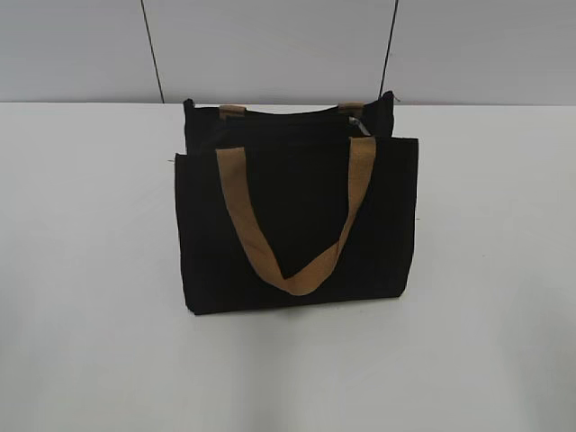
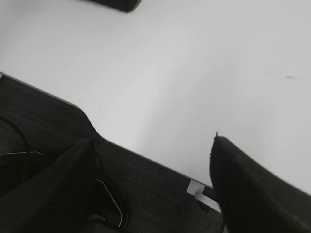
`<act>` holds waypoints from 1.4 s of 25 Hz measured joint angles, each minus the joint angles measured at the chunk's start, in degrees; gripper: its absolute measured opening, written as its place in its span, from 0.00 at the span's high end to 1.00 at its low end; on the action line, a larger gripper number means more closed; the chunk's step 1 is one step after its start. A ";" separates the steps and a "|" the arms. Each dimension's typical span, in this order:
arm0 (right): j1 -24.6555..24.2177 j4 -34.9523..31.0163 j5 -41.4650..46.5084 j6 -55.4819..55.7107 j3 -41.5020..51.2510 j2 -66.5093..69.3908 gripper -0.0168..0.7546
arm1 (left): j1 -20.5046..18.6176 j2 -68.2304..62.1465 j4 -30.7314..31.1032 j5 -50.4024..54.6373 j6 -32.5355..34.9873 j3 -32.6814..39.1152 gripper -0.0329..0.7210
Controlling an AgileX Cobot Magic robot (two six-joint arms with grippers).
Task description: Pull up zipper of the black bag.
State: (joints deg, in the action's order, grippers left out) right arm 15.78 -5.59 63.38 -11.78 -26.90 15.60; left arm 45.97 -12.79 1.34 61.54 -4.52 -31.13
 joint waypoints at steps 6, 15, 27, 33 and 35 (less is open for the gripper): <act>0.00 -0.15 -0.45 0.00 0.06 0.00 0.26 | 0.00 -0.25 -0.60 -0.34 1.50 0.17 0.28; -4.68 -1.94 -0.56 0.00 0.06 0.00 0.26 | -12.85 -0.25 -0.83 -0.41 1.54 0.17 0.28; -18.57 -3.58 -0.67 0.00 0.06 -12.19 0.26 | -40.74 9.81 -0.83 -0.41 1.56 0.17 0.33; -18.57 -3.75 -0.70 0.00 0.06 -15.97 0.26 | -43.53 13.09 -0.83 -0.34 1.56 0.25 0.35; -18.57 -3.75 -0.71 0.00 0.06 -16.02 0.26 | -43.69 13.09 -0.83 -0.34 1.56 0.25 0.37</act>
State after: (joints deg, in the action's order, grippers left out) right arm -2.80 -9.34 62.68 -11.78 -26.83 -0.42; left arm 2.28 0.30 0.51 61.20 -2.96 -30.88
